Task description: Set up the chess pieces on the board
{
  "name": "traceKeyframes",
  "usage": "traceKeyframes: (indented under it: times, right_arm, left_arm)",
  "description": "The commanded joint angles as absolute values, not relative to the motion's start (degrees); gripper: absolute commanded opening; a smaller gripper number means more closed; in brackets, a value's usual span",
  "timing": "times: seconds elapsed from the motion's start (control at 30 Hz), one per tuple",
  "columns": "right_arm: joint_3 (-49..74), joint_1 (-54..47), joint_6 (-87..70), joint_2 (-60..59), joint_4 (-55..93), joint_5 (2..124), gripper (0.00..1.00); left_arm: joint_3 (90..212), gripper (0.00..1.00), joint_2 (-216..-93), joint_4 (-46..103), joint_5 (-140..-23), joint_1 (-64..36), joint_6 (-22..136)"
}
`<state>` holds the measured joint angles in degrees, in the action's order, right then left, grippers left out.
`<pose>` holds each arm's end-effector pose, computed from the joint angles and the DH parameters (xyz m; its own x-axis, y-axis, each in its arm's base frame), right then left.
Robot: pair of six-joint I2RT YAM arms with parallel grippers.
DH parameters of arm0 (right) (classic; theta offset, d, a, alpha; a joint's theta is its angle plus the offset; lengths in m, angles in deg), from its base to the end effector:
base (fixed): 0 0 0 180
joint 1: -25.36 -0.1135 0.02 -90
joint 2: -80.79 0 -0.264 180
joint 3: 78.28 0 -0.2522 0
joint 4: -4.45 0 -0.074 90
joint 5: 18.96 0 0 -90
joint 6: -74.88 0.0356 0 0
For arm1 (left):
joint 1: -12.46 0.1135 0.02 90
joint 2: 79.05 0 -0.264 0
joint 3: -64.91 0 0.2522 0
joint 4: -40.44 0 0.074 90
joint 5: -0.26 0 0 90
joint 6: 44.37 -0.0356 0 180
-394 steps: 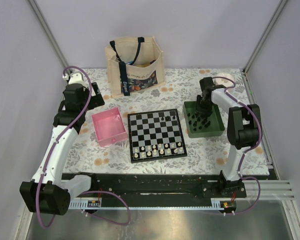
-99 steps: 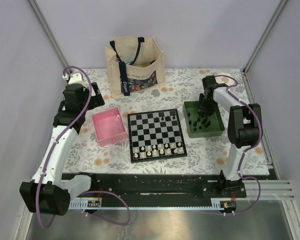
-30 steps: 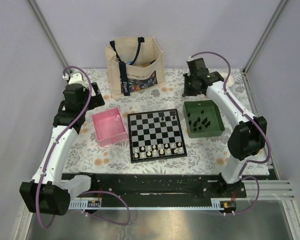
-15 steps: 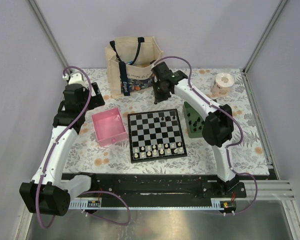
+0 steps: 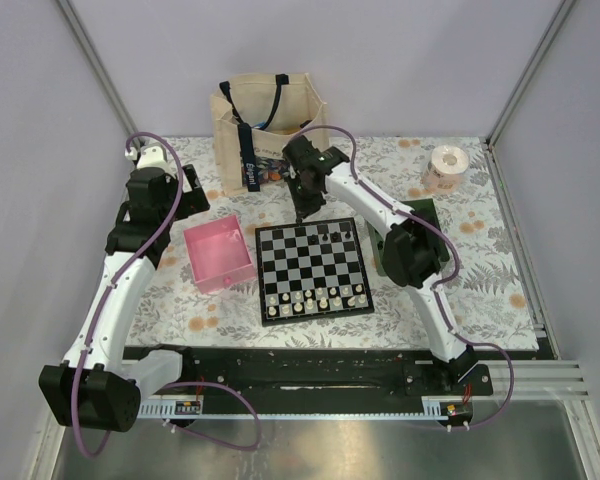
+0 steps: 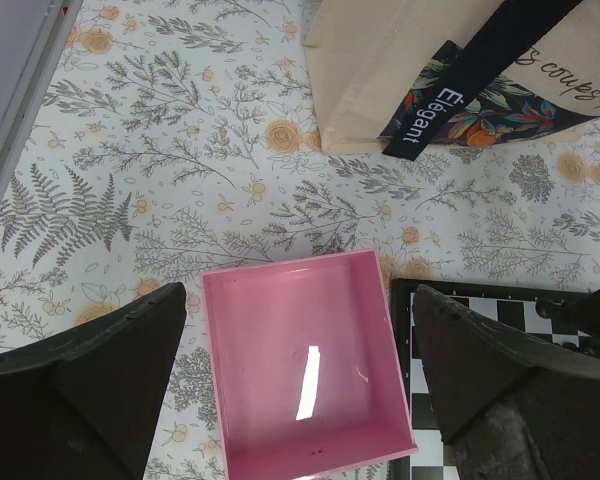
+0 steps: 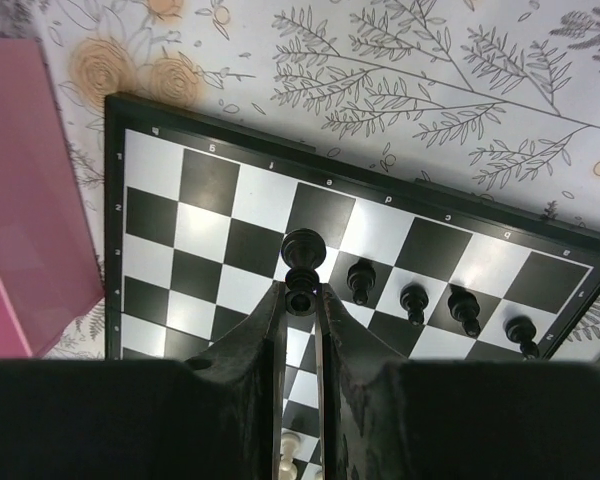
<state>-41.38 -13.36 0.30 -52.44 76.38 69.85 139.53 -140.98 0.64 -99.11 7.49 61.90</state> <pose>0.3901 0.3137 0.2523 -0.8328 -0.3269 -0.4468 -0.4269 0.8930 0.1423 0.2386 -0.0149 0.3521 -0.4193 -0.2410 -0.8753 -0.1837 0.9667 -0.1782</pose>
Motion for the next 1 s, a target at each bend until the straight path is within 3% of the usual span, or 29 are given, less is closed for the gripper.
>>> traceKeyframes:
  times: [0.0,0.97]
  right_arm:
    - [-43.88,-13.83,-0.79,-54.30,78.24,69.28,0.00]
    - [-45.46,-13.83,-0.71,-59.75,78.85,68.23,0.06]
  left_arm:
    - [139.93,0.99,-139.60,2.42,-98.53,7.63,61.36]
    - [139.84,0.99,-139.52,2.51,-98.88,7.63,61.18]
